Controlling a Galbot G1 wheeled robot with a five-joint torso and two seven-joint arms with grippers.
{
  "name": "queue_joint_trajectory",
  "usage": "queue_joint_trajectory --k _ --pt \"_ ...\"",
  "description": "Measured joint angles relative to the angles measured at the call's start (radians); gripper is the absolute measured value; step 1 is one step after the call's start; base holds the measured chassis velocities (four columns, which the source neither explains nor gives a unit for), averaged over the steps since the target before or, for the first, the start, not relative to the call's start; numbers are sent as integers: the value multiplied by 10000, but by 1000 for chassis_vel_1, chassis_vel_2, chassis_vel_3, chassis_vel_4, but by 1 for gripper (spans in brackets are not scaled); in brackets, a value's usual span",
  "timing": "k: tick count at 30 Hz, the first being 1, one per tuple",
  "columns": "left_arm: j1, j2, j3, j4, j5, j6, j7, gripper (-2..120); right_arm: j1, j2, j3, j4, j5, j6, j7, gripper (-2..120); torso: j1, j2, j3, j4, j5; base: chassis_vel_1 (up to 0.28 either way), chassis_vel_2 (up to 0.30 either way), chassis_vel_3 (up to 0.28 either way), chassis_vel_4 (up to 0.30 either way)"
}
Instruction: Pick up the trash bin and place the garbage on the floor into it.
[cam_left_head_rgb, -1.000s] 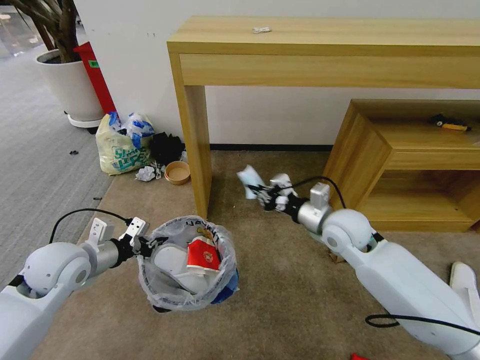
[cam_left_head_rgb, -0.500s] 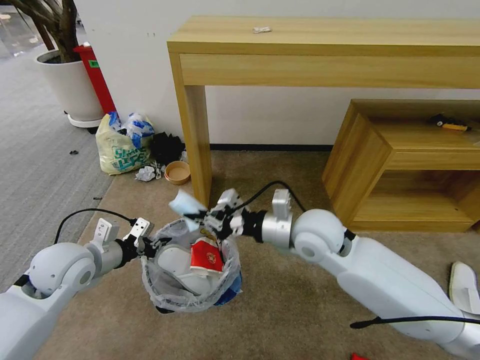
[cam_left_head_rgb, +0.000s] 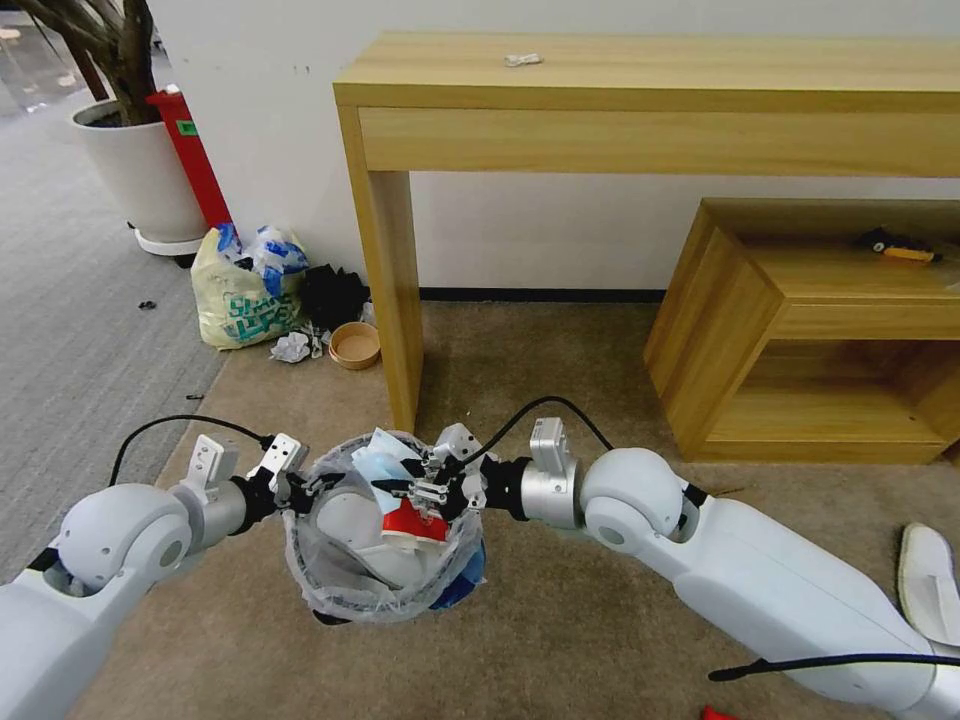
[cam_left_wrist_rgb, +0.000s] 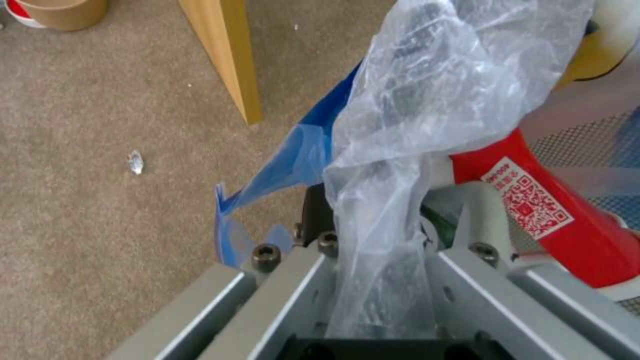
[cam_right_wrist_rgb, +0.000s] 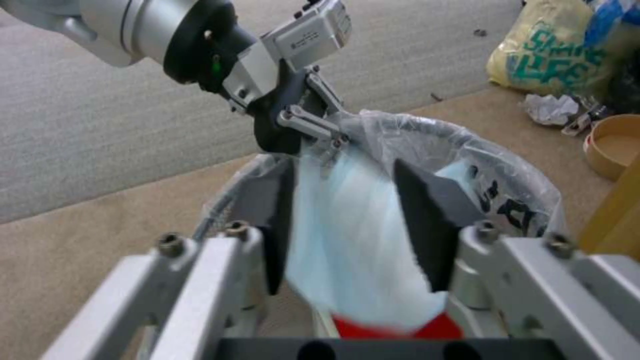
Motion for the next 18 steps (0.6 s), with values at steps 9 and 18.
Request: queue_joint_trajectory --k 9,18 --pt "95 108 -148 -66 -73 0 1 0 -108 66 176 -67 -97 283 150 80 0 -2 0 1 0 0 0 0 0" --pt "379 41 -450 -81 -55 0 19 0 -679 -106 1273 1 147 778 1275 100 0 -2 0 2 1 0 0 0 0"
